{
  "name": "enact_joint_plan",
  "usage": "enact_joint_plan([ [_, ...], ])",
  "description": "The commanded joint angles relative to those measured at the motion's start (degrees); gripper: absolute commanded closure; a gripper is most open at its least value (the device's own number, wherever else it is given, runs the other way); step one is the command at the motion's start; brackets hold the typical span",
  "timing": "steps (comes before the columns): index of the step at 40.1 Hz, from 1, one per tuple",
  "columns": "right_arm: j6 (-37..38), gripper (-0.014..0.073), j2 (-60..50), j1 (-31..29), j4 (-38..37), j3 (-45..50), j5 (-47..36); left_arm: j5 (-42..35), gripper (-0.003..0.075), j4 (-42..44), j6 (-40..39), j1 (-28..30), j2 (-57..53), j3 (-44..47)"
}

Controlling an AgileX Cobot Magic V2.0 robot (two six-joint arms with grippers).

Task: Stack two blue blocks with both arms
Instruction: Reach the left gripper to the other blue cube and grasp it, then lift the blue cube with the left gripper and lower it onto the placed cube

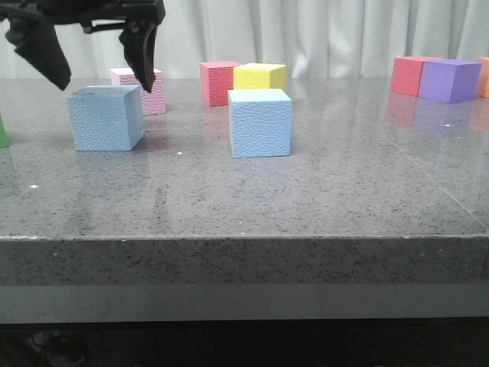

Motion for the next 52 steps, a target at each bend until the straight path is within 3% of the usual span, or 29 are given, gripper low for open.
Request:
enact_joint_plan([
  [1,-0.5,-0.0059,-0.2,-0.3,0.7,-1.5,-3.8,-1.4,0.0058,-1.4,-1.1,1.0,-1.0,-2.5],
  [8,-0.5,-0.0059,-0.2,-0.3,0.7,-1.5,-3.8,-1.5,0.0072,-1.2,-1.1,1.0,0.8,-2.5],
  [17,-0.5,-0.0059,-0.2,-0.3,0.7,-1.5,-3.8,-1.1,0.0320,-1.7,-1.1,0.9,0.9,-2.6],
  [19,-0.5,-0.0059,-0.2,-0.3,0.7,-1.5,-3.8,-1.1,0.0338,-1.8,-1.1,0.9,0.7,-2.6],
  [28,-0.5,-0.0059,-0.2,-0.3,0.7,-1.5,-3.8,1.6,0.0305,-2.1,-1.1,-2.0,-0.8,-5.4],
  [35,-0.5,-0.0059,-0.2,-0.3,0.7,-1.5,-3.8,6.6,0.0297,-0.3,-1.4,-7.9,-0.8,-12.6],
  [52,-0.5,-0.0059,-0.2,-0.3,0.7,-1.5,-3.8,11.1,0.0297,4.3,-11.3,-19.7,3.4,-24.5],
])
